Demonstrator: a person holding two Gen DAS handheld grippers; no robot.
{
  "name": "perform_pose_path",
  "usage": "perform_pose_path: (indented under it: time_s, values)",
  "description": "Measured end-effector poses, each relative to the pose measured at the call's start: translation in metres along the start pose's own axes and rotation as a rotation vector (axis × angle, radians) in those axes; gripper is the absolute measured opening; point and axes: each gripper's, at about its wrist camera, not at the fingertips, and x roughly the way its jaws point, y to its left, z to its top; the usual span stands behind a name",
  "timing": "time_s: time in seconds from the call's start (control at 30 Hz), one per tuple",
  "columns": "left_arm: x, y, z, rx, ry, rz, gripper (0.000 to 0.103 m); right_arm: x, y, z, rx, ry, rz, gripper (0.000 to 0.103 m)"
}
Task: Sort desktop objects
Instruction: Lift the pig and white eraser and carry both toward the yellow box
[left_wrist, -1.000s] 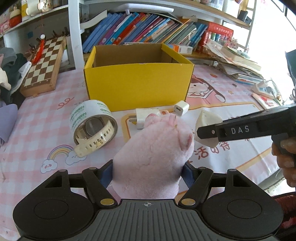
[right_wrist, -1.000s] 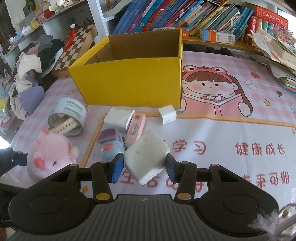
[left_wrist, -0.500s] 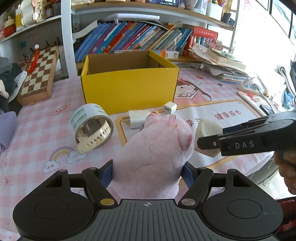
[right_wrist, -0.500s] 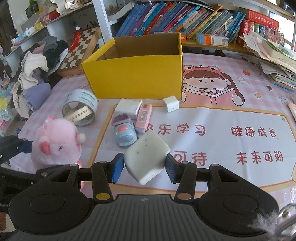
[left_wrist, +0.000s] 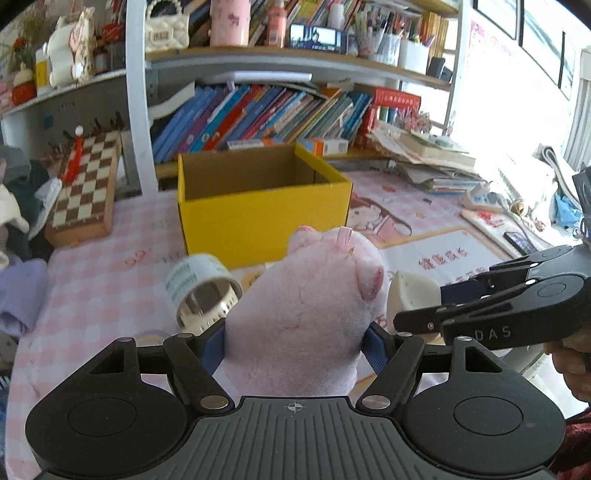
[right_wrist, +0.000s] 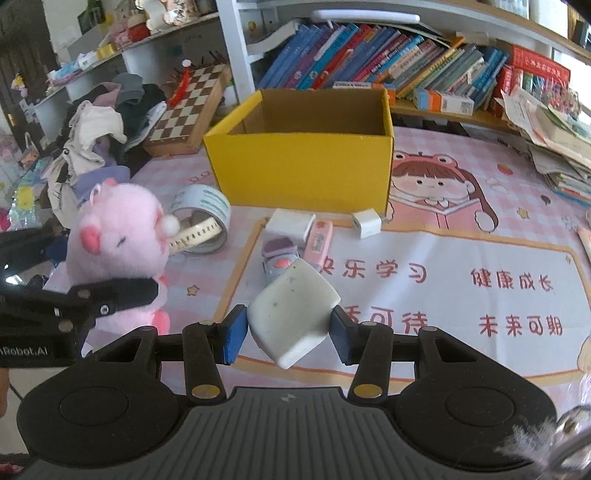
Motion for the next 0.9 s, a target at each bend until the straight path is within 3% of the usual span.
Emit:
perform_pose_path:
  time_s: [0.47,0.9]
  values:
    - [-0.003,-0.003,0.036,0.046,-0.061,-0.062,0.074,-0.018,-0.004,0.045,-0.117,-0.068,0.012,0.046]
    - [0.037,0.02,0.088,-0.004,-0.107,0.023,0.074,0.012,-0.031,0.115,-0.184,-0.111,0.053,0.046]
